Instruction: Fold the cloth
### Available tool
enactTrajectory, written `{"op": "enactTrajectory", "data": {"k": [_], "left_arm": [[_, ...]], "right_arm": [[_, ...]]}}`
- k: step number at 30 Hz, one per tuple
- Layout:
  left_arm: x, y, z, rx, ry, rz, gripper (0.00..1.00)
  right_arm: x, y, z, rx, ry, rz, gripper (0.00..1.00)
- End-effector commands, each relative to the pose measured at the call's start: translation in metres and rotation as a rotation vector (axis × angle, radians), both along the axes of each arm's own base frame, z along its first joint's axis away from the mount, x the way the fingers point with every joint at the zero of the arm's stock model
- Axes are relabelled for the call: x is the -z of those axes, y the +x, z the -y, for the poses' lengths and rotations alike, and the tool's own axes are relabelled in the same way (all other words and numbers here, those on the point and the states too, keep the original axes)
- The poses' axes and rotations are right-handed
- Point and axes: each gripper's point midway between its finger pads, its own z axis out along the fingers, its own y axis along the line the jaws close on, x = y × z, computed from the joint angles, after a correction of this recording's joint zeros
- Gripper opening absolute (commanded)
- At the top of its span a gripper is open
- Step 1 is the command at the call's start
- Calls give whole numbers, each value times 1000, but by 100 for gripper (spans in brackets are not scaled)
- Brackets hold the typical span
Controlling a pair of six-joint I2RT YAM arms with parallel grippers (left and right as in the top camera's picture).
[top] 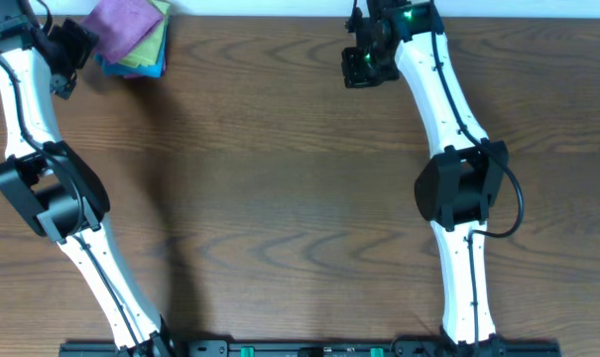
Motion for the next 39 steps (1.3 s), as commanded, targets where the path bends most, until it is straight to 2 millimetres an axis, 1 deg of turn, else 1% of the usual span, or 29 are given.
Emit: {"op": "enactTrajectory", "data": {"k": [1, 2, 3, 4, 5, 8, 10, 12, 13, 15, 16, 18, 20, 22, 23, 24, 25, 27, 29, 30, 31, 32, 33, 34, 35, 36, 39], "left_arm": [[-40, -15, -6, 40, 82, 15, 95], [-52, -21, -6, 46, 111, 14, 95], [-69, -27, -5, 58, 151, 16, 96], [-86, -33, -3, 73, 191, 22, 95], [-104, -40, -1, 82, 231, 27, 95], [-156, -64, 17, 126, 341, 44, 95], [-183, -78, 35, 170, 393, 54, 95], [-211, -96, 65, 239, 423, 76, 95], [-227, -109, 86, 278, 429, 91, 95], [-251, -132, 118, 342, 447, 118, 95], [-265, -147, 131, 361, 473, 127, 96], [-289, -179, 151, 391, 533, 145, 95], [-315, -217, 178, 443, 567, 201, 95], [-329, -245, 198, 495, 576, 249, 96], [-334, -262, 207, 525, 580, 268, 95], [-337, -282, 214, 555, 591, 280, 95], [-336, -301, 218, 570, 605, 286, 95], [-331, -332, 219, 579, 626, 298, 95], [-315, -374, 211, 555, 618, 346, 96], [-302, -391, 207, 555, 603, 388, 95], [-286, -402, 205, 559, 593, 421, 95], [-268, -408, 202, 557, 589, 432, 95], [-256, -411, 201, 554, 584, 438, 95], [-237, -413, 200, 551, 578, 438, 95], [-223, -414, 199, 545, 570, 434, 95], [-203, -415, 201, 555, 559, 425, 95], [-157, -419, 207, 575, 509, 380, 95]], "right_arm": [[-56, 2, 6, -11, -36, 127, 42], [-66, -1, 10, -17, -53, 145, 59], [-79, -5, 15, -18, -75, 163, 78], [-90, -9, 21, -15, -99, 179, 93], [-102, -14, 27, -5, -123, 195, 99], [-138, -31, 45, 25, -182, 238, 99], [-161, -46, 54, 34, -205, 262, 99], [-185, -63, 60, 37, -211, 289, 99], [-202, -75, 63, 39, -203, 309, 99], [-229, -97, 67, 49, -186, 345, 99], [-247, -111, 67, 45, -160, 375, 99], [-279, -137, 69, 38, -113, 439, 99], [-312, -173, 78, 46, -91, 509, 99], [-329, -204, 82, 46, -72, 551, 99], [-334, -219, 82, 37, -65, 568, 99], [-337, -241, 84, 22, -60, 585, 99], [-335, -260, 86, 12, -62, 592, 99], [-324, -291, 92, -4, -73, 598, 99], [-301, -331, 102, 20, -24, 646, 99], [-289, -346, 107, 36, 9, 697, 99], [-274, -356, 108, 34, 46, 745, 99], [-262, -362, 107, 25, 74, 775, 99], [-249, -367, 105, 13, 101, 794, 99], [-235, -372, 102, -2, 127, 803, 99], [-221, -375, 98, -17, 151, 802, 99], [-205, -378, 93, -41, 177, 793, 99], [-164, -378, 86, -34, 219, 738, 99]]}}
